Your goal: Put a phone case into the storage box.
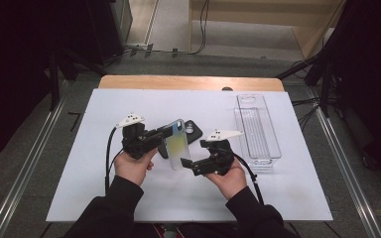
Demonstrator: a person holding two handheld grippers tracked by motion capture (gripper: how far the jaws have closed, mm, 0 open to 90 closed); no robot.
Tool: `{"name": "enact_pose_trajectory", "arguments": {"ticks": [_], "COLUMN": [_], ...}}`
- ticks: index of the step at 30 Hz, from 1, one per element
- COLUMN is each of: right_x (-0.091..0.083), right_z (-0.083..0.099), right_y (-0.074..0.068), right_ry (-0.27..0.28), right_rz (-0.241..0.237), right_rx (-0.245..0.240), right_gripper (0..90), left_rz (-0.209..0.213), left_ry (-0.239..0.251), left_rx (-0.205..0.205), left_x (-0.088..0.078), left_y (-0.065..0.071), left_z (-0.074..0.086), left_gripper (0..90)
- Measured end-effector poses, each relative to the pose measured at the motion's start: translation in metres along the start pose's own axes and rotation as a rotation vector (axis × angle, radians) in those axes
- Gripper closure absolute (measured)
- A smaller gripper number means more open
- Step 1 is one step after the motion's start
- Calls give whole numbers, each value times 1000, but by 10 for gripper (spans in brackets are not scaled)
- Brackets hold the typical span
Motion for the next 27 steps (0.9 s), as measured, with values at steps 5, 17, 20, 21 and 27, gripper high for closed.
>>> {"name": "enact_pose_trajectory", "arguments": {"ticks": [5, 17, 20, 21, 27], "right_x": [-3, -4, -3, -2, 4], "right_z": [-10, -23, -25, -25, -25], "right_y": [0, -4, -6, -6, -10], "right_ry": [28, 45, 45, 44, 39], "right_rz": [28, 65, 68, 76, 78], "right_rx": [7, 15, 10, 8, 4], "right_gripper": [0, 0, 0, 0, 0], "left_rz": [8, 47, 52, 51, 55], "left_ry": [11, 5, 3, 6, -10], "left_rx": [17, 3, 3, 4, 15], "left_x": [2, 1, -1, -1, 0], "left_y": [10, 27, 30, 32, 41], "left_z": [1, 2, 3, 4, 10], "left_gripper": [806, 805, 805, 805, 805]}}
Point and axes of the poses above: each handheld gripper's, and its own axes: x roughly forward along the jaws, z roughly out of its underside, y roughly to its right, the point moved 9 cm from there along x, roughly forward along the jaws, and after that the axes turned 2 degrees about -x, right-handed, at the moved point
